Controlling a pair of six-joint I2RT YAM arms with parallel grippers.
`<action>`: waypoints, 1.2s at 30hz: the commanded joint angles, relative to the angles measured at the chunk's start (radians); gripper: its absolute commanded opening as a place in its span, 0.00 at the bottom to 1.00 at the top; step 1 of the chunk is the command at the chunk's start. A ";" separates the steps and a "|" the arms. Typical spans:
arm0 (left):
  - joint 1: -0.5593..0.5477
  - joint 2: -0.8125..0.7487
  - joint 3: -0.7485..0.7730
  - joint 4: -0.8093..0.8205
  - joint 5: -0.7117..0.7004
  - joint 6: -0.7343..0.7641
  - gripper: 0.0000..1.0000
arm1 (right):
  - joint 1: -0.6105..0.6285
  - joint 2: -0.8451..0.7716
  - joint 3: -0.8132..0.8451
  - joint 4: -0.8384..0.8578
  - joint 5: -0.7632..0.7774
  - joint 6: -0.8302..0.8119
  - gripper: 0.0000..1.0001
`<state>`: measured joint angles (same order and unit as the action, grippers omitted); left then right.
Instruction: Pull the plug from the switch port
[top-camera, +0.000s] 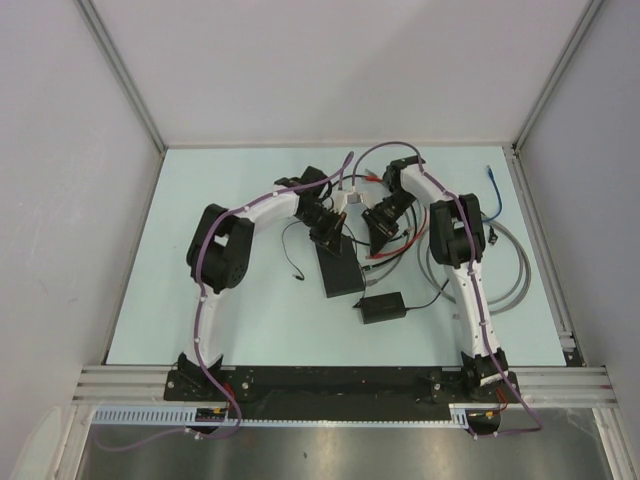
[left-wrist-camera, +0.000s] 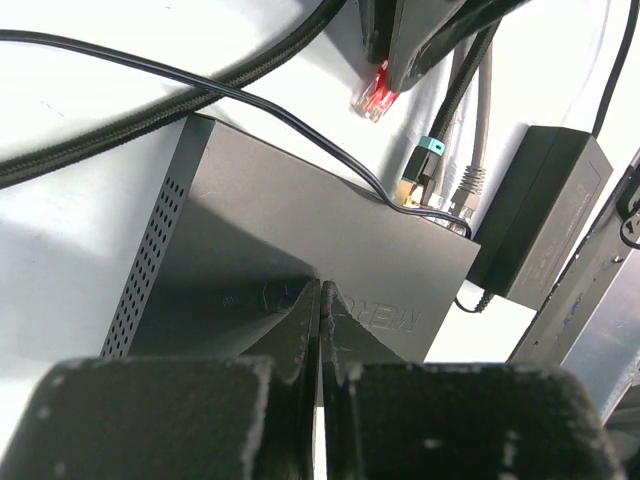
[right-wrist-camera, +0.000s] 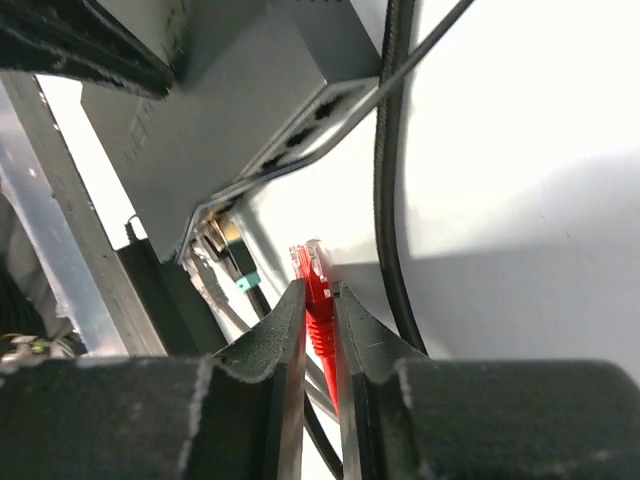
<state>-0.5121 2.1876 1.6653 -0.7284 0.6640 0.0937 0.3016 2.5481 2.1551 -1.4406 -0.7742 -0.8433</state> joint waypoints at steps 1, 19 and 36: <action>0.006 0.046 0.024 0.015 -0.078 0.020 0.00 | -0.024 -0.011 0.002 -0.072 0.149 -0.100 0.00; 0.012 0.061 0.065 0.006 -0.057 0.026 0.00 | -0.264 -0.094 0.278 0.051 0.158 0.121 0.00; 0.043 0.035 0.112 -0.019 -0.021 0.073 0.01 | -0.276 -0.192 0.145 0.206 -0.060 0.287 0.55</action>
<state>-0.5060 2.2112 1.7149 -0.7708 0.6685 0.1066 -0.0170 2.4870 2.3707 -1.2537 -0.6312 -0.5709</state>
